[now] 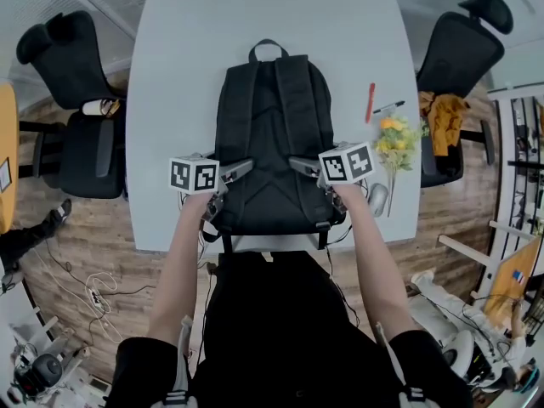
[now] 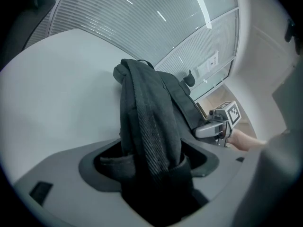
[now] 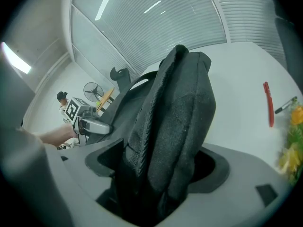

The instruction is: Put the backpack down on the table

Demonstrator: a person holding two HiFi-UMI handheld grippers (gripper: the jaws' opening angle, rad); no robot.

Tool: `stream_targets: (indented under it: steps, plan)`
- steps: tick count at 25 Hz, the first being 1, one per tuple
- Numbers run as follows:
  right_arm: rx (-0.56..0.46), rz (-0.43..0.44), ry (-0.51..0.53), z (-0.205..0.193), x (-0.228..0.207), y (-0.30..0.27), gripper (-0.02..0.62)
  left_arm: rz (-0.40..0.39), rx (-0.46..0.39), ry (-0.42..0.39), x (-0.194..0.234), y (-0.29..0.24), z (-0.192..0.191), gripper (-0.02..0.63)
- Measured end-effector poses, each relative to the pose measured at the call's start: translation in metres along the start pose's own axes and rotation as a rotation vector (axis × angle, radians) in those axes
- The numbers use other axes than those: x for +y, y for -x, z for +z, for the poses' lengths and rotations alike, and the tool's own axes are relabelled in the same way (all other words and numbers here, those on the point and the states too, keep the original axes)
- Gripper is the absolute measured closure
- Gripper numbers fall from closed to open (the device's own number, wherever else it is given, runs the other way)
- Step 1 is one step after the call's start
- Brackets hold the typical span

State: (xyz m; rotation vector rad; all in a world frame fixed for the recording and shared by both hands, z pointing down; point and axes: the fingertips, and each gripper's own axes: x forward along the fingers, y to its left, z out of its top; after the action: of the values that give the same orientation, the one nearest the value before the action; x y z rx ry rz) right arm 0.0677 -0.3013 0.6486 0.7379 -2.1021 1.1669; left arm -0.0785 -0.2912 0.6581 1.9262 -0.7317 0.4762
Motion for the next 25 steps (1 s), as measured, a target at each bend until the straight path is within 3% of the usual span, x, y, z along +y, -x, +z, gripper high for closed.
stream_targets:
  steps: [7,13,17,22,25]
  plan:
    - [-0.005,-0.006,-0.023,0.003,0.002,0.006,0.147,0.054,-0.003,-0.013,-0.002,0.010,-0.001,0.210]
    - [-0.050,-0.089,0.011,0.011,-0.005,0.030,0.114,0.120,-0.055,-0.004,-0.001,0.036,0.003,0.181]
    - [-0.101,-0.095,0.023,0.014,-0.005,0.052,0.115,0.170,-0.103,-0.028,-0.006,0.050,0.007,0.178]
    - [-0.133,-0.092,0.097,0.010,0.016,0.069,0.118,0.217,-0.207,-0.023,-0.016,0.070,0.008,0.178]
    - [-0.148,-0.115,0.156,0.006,0.024,0.079,0.118,0.250,-0.233,-0.061,-0.024,0.082,0.009,0.178]
